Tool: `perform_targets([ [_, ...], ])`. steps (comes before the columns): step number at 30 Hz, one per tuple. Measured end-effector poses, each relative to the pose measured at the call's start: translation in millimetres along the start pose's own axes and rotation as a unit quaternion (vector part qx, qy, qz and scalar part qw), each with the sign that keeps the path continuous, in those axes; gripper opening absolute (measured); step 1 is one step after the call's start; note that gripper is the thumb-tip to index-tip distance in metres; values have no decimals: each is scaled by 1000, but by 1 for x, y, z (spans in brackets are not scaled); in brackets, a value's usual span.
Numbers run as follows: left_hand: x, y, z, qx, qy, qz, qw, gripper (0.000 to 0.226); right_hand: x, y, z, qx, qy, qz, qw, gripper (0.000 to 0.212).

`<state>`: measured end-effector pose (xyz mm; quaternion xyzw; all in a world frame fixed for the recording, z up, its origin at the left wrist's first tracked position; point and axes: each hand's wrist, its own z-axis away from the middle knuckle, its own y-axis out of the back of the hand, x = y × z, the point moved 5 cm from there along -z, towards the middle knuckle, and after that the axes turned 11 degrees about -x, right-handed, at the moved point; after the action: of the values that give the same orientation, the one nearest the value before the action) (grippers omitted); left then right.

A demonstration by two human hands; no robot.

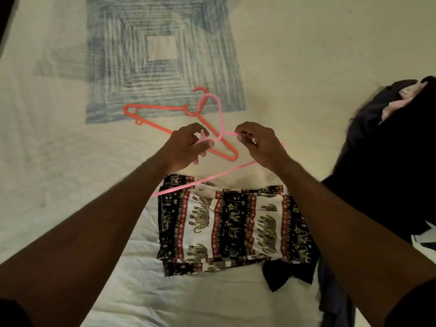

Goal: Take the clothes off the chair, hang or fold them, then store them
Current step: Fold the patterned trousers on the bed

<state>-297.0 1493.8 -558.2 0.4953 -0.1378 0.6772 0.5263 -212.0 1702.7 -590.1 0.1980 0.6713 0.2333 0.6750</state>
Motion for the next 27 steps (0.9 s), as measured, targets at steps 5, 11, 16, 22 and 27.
perform_targets([
  [5,14,-29,19,44,-3,55,998,20,10,28,70,139,-155,-43,977,38],
  [11,-5,-49,70,137,31,92,986,30,62,18,218,179,-522,-13,834,51],
  [16,-37,-63,109,222,75,96,967,32,73,-20,272,100,-622,-102,770,70],
  [22,-60,-78,142,272,86,75,955,34,75,-28,271,141,-574,-248,768,47],
  [27,-72,-80,164,302,80,86,946,34,49,-25,260,90,-502,-343,789,36],
])
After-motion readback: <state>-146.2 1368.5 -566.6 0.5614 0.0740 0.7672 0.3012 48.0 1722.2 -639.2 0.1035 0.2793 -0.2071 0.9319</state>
